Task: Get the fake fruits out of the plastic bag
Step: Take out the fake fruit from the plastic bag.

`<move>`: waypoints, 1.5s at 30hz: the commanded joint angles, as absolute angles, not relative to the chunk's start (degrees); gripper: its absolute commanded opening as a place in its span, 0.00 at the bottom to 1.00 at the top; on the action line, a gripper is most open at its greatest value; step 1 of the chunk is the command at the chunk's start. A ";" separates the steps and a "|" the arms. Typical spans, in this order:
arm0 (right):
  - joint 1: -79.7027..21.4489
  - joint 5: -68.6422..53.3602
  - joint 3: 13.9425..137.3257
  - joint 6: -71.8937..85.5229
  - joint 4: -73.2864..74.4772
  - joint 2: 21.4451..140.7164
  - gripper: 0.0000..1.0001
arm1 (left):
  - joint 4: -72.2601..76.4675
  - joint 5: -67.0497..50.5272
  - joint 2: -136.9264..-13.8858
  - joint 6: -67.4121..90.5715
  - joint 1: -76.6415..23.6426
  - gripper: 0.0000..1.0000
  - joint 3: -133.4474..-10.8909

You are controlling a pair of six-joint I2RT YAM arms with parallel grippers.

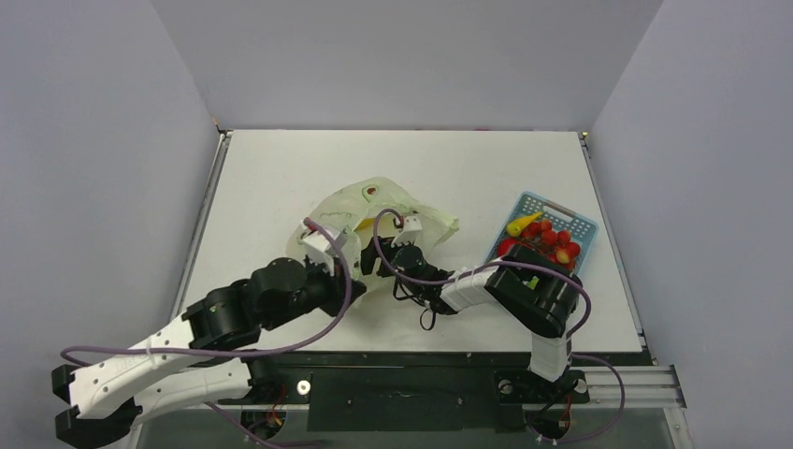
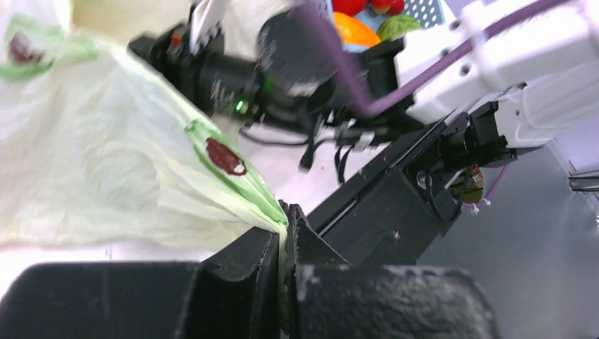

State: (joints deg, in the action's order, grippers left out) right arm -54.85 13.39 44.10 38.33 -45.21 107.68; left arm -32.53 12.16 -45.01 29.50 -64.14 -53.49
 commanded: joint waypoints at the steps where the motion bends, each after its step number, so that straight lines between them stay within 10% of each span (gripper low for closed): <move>1: -55.89 6.81 43.42 35.39 -49.51 103.78 0.71 | -45.40 14.95 -35.28 37.44 -64.27 0.00 -48.31; 45: -66.29 9.58 65.95 24.63 -42.43 120.43 0.82 | -54.58 7.04 -29.20 38.87 -64.25 0.00 -46.40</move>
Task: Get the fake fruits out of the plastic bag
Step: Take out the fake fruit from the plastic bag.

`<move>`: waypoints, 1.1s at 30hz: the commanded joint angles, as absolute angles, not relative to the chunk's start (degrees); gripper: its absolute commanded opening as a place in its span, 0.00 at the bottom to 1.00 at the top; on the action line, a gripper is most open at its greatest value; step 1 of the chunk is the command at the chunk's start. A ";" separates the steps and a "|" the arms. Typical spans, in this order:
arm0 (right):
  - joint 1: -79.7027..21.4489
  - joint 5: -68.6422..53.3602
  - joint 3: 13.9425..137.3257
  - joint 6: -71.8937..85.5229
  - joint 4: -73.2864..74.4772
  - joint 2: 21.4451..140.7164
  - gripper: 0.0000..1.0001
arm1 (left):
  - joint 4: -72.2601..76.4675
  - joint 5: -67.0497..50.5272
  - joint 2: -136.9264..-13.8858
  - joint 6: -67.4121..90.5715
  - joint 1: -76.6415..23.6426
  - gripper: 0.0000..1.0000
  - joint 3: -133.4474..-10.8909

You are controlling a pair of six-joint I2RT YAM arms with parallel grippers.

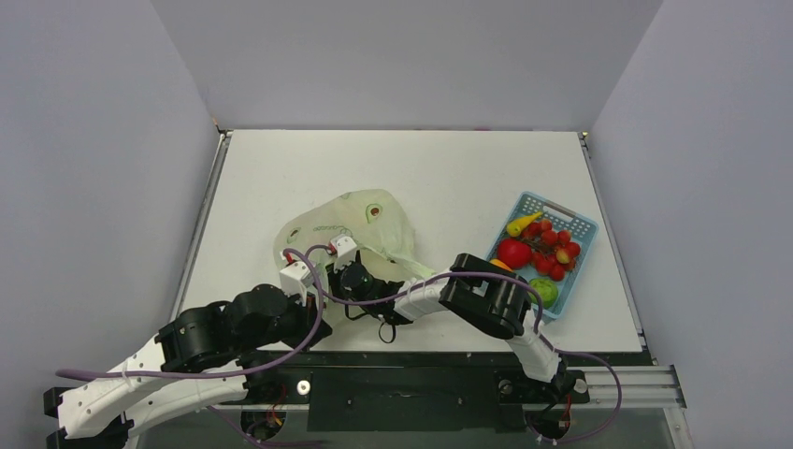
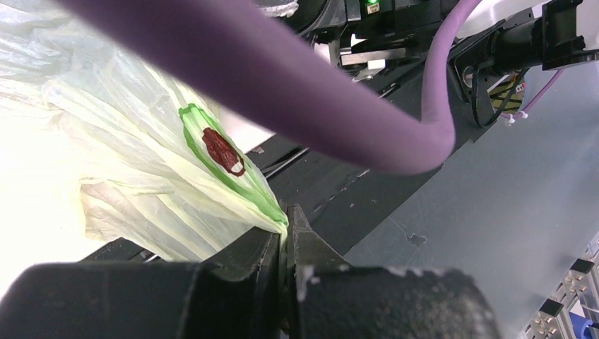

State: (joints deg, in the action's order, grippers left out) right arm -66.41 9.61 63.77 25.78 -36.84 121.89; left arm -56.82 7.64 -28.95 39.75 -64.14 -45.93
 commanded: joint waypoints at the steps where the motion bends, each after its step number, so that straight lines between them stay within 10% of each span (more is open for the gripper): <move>1: -66.32 9.58 65.98 24.57 -42.97 120.38 0.82 | -54.60 7.03 -29.16 38.86 -64.25 0.00 -46.36; 13: -65.86 14.40 73.52 24.76 -38.45 124.87 0.69 | -54.76 7.12 -27.89 39.28 -64.25 0.00 -45.95; 23: -66.03 9.72 74.58 24.51 -36.44 126.51 0.79 | -54.92 8.70 -30.27 37.70 -64.25 0.00 -48.20; 33: -62.73 8.48 71.85 30.22 -36.46 123.58 0.37 | -53.62 13.55 -28.95 36.06 -64.25 0.00 -47.77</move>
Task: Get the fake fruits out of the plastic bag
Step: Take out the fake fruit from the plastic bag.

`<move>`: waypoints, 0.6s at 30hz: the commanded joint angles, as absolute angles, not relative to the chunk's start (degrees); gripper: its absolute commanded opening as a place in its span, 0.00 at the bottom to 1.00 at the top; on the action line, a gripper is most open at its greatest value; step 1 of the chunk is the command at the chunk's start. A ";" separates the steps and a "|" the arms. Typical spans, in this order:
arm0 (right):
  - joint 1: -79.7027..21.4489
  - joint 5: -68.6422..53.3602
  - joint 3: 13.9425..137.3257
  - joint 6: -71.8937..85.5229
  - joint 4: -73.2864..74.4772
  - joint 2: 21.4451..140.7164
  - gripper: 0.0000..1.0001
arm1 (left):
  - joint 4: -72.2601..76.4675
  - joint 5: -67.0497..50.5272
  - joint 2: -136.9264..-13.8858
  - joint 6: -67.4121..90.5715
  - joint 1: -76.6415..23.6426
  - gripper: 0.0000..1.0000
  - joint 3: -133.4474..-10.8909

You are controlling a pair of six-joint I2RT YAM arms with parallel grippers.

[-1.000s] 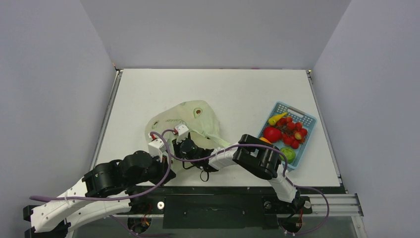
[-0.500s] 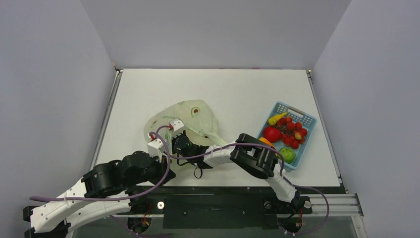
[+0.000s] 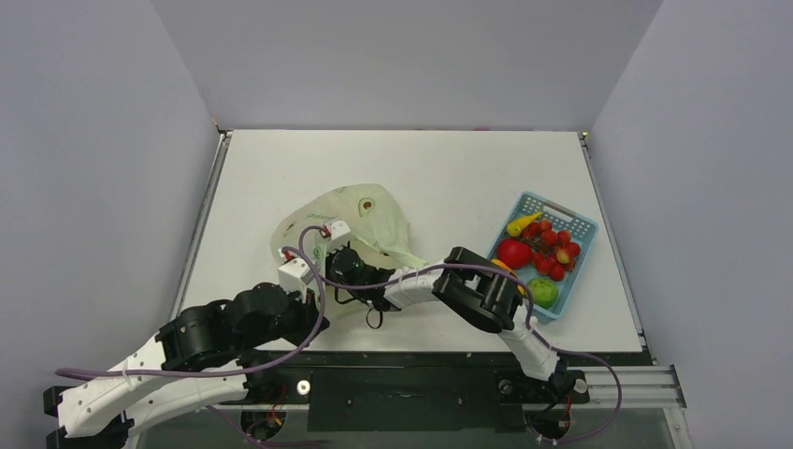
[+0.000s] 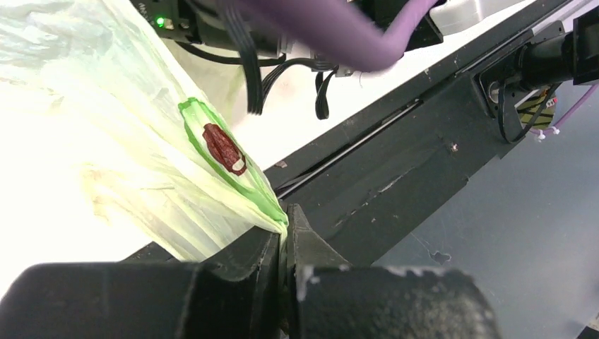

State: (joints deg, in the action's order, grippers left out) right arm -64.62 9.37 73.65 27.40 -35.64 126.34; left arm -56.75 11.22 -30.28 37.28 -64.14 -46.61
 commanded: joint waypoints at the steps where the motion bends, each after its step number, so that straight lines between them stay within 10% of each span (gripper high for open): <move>1: -62.48 8.37 70.32 30.56 -37.20 122.26 0.31 | -53.44 13.50 -28.49 35.96 -64.25 0.00 -47.62; 11: -59.21 7.44 57.32 29.10 -39.05 109.06 0.02 | -53.67 14.44 -31.32 36.05 -64.24 0.00 -47.34; 18: -59.76 5.08 49.64 25.38 -37.07 98.03 0.00 | -54.80 16.23 -34.14 36.78 -64.08 0.00 -47.87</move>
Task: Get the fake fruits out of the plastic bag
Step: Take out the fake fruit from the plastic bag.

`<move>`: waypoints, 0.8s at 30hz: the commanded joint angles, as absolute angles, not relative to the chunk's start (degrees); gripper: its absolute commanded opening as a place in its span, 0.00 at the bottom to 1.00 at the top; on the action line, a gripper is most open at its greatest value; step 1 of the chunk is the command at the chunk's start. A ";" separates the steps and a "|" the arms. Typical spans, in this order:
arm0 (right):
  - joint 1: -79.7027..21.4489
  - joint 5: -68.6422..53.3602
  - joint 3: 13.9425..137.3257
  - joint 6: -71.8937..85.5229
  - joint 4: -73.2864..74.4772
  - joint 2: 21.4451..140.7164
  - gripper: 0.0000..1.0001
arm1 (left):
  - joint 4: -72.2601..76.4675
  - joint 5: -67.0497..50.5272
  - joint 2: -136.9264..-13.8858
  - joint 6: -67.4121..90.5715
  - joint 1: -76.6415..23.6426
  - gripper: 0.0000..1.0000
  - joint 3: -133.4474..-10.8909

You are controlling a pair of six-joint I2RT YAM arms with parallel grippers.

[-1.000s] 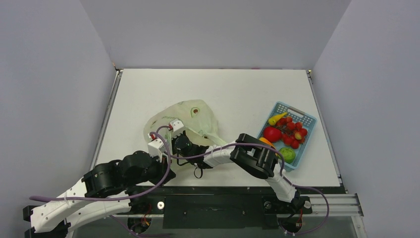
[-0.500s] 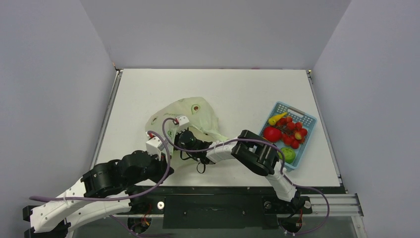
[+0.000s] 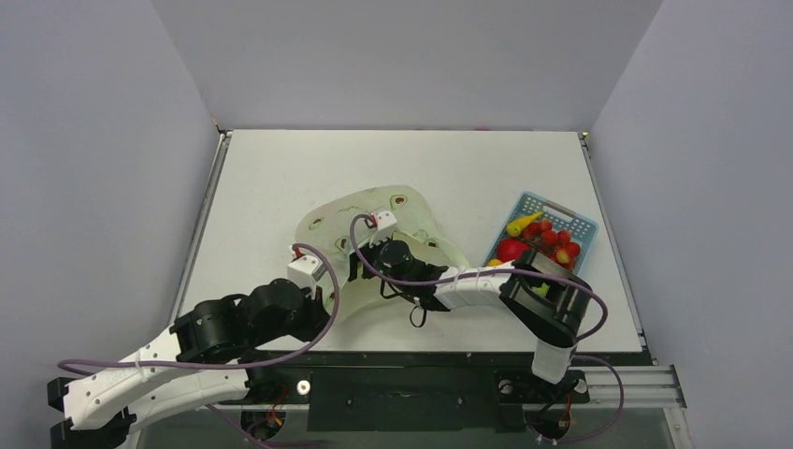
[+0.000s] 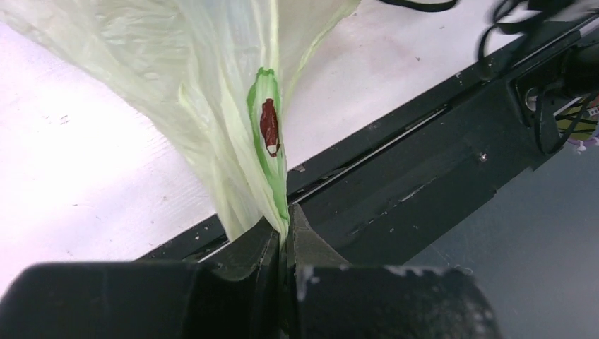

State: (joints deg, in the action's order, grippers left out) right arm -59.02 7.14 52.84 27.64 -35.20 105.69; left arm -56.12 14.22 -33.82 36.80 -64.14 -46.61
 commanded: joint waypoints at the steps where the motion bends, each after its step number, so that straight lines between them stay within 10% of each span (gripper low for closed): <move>1: -59.87 4.26 48.77 25.43 -37.43 97.36 0.00 | -54.82 16.37 -34.03 36.92 -64.08 0.00 -47.89; 24: -63.34 -3.40 40.10 24.60 -32.02 80.79 0.00 | -56.06 22.92 -23.08 41.02 -64.07 0.00 -47.42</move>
